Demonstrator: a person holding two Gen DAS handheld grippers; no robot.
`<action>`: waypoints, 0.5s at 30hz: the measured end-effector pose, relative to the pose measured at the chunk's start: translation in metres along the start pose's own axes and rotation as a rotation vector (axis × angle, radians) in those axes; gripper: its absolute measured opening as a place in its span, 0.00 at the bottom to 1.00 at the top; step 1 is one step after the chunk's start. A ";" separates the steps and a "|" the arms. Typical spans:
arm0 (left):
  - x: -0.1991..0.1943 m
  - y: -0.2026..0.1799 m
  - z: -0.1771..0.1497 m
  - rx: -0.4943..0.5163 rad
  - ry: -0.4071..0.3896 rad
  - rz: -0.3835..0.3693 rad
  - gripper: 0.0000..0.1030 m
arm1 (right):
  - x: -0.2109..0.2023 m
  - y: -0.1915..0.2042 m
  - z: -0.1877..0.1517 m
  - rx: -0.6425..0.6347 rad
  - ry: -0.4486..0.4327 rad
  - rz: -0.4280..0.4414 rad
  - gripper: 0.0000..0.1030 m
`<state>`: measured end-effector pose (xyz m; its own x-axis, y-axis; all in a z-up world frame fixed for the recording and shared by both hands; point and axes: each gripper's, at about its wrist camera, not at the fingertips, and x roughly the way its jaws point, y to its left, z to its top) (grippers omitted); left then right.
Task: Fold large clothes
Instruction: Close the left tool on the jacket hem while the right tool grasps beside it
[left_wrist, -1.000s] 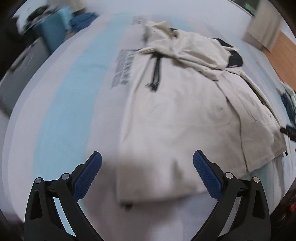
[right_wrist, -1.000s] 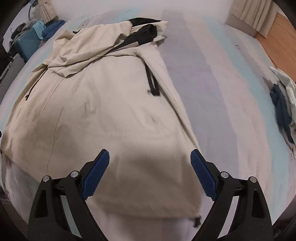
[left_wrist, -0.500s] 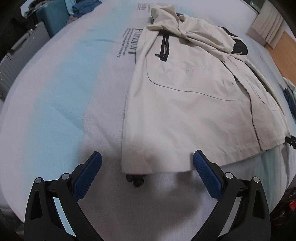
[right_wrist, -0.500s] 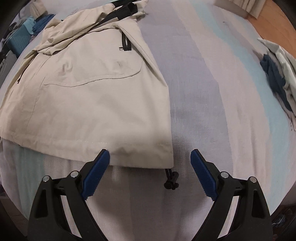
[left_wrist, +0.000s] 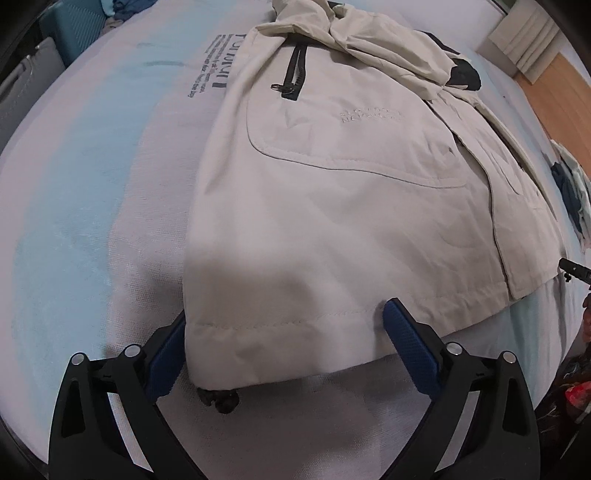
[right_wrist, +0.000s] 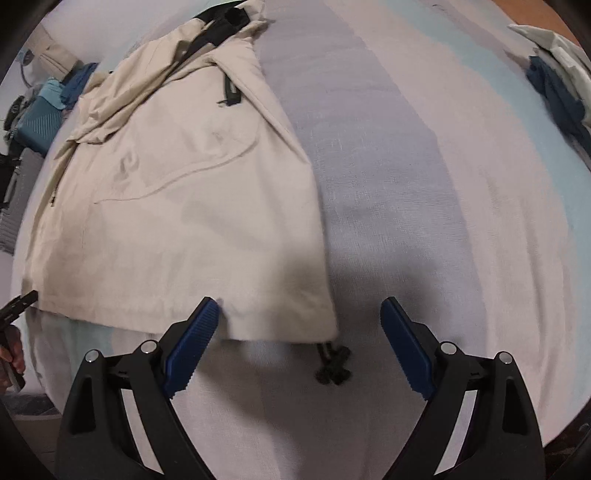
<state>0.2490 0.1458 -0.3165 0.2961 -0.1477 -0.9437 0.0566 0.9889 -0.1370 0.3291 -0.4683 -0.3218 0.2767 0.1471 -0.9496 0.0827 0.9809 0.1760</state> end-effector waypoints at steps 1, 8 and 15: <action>0.000 0.001 0.000 -0.004 0.001 -0.001 0.87 | 0.001 0.003 0.003 -0.014 0.002 0.007 0.83; -0.005 0.009 0.000 -0.020 0.013 0.014 0.60 | 0.010 0.008 0.004 -0.001 0.032 0.045 0.61; -0.017 0.007 0.001 -0.004 -0.001 0.014 0.17 | 0.001 0.011 0.004 0.018 0.032 0.017 0.31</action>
<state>0.2453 0.1553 -0.3014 0.2976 -0.1337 -0.9453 0.0488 0.9910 -0.1248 0.3346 -0.4580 -0.3198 0.2479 0.1677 -0.9542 0.0953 0.9759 0.1963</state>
